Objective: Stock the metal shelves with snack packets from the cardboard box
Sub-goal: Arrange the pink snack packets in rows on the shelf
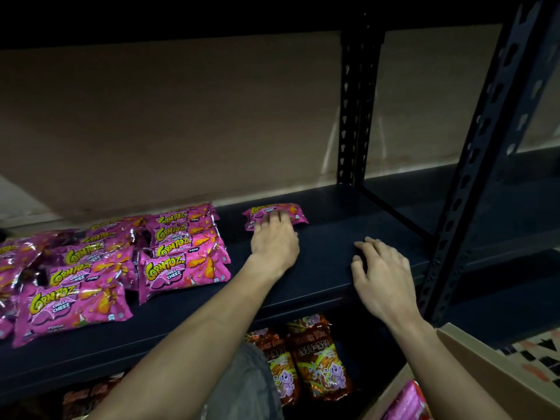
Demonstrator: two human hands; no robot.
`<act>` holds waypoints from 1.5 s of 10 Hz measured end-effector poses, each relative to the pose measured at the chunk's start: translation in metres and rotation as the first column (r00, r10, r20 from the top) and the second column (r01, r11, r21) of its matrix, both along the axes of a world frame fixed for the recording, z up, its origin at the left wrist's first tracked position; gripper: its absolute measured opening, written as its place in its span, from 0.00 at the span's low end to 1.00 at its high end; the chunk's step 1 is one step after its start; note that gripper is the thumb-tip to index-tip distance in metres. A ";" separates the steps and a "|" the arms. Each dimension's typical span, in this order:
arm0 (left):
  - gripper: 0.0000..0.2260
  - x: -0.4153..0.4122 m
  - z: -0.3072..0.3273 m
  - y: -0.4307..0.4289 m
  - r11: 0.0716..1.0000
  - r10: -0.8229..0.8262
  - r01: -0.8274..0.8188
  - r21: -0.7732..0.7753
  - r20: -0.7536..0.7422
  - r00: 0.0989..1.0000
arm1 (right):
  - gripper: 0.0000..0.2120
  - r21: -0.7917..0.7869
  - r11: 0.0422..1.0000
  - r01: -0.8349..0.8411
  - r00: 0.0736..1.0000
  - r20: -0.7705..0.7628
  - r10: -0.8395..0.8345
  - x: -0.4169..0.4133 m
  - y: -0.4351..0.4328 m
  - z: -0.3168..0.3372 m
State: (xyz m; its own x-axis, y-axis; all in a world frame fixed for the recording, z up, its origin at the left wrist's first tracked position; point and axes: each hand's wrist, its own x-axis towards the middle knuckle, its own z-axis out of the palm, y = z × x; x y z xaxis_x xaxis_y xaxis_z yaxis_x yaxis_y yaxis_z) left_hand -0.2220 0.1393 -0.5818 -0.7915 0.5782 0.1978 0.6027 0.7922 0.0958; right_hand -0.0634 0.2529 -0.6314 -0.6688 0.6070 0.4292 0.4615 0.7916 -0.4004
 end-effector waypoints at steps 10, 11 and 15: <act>0.23 -0.063 0.007 0.003 0.991 0.128 -0.129 0.040 0.021 0.991 | 0.21 -0.042 0.998 -0.046 0.997 0.054 0.049 0.005 0.002 0.003; 0.22 -0.047 0.018 0.001 0.991 0.099 -0.103 0.087 0.044 0.994 | 0.22 -0.058 0.995 -0.079 0.993 0.082 0.084 0.009 0.003 0.006; 0.13 0.114 0.005 -0.016 0.775 -0.520 0.312 0.549 0.276 0.808 | 0.22 -0.181 0.962 -0.206 0.974 0.052 0.219 0.106 -0.012 0.004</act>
State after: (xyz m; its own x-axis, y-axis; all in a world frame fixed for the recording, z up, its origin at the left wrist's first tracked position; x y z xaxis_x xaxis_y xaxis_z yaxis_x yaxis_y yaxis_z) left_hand -0.1077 0.1233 -0.5767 -0.5583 0.7894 0.2552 0.6861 0.2665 0.6769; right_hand 0.0430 0.2406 -0.6273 -0.8154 0.5086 0.2766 0.3225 0.7958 -0.5126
